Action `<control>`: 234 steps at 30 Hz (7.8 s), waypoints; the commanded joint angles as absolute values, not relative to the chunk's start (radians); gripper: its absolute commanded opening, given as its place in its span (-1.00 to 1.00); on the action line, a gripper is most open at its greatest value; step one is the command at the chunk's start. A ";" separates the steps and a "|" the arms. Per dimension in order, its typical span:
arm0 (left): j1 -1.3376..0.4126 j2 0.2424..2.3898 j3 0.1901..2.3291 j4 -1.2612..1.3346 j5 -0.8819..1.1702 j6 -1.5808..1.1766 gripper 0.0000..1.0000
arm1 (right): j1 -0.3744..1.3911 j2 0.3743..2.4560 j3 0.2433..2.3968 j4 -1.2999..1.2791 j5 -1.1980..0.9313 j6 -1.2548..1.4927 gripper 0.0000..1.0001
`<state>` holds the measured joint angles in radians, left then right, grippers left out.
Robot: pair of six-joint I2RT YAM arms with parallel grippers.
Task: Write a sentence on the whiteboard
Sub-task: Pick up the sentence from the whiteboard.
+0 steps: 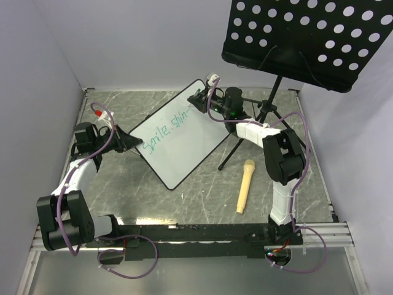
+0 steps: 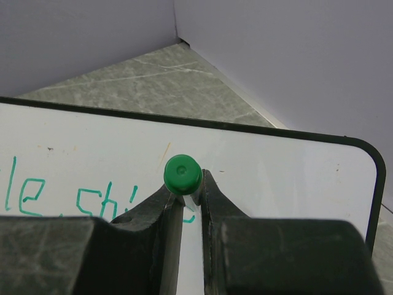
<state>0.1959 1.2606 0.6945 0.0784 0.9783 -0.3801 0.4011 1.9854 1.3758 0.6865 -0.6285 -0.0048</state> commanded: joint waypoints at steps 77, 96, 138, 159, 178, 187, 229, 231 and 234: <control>0.183 1.276 0.690 0.044 0.782 -0.140 -0.98 | 0.440 1.921 1.243 0.779 -0.667 -0.005 -1.00; 0.183 1.270 0.689 0.040 0.779 -0.137 -0.98 | 0.419 1.905 1.212 0.775 -0.629 -0.031 -1.00; 0.186 1.267 0.692 0.032 0.784 -0.133 -0.98 | 0.377 1.901 1.272 0.762 -0.607 -0.029 -1.00; 0.184 1.267 0.692 0.034 0.784 -0.135 -0.98 | 0.359 1.918 1.301 0.752 -0.629 -0.006 -1.00; 0.186 1.279 0.719 0.003 0.782 -0.100 -0.98 | 0.321 1.838 1.319 0.689 -0.750 -0.018 -1.00; 0.186 1.276 0.723 -0.035 0.776 -0.078 -0.98 | 0.321 1.887 1.370 0.710 -0.775 0.021 -1.00; 0.184 1.289 0.712 -0.017 0.779 -0.091 -0.98 | 0.347 2.071 1.555 0.677 -0.741 0.008 -1.00; 0.184 1.287 0.712 -0.015 0.779 -0.091 -0.98 | 0.347 2.071 1.551 0.675 -0.742 0.006 -1.00; 0.184 1.289 0.712 -0.015 0.779 -0.092 -0.98 | 0.345 2.065 1.530 0.681 -0.742 0.008 -1.00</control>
<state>0.1902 1.2667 0.7246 0.0177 0.9833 -0.3355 0.3405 2.0674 1.5112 0.6598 -0.7433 0.0231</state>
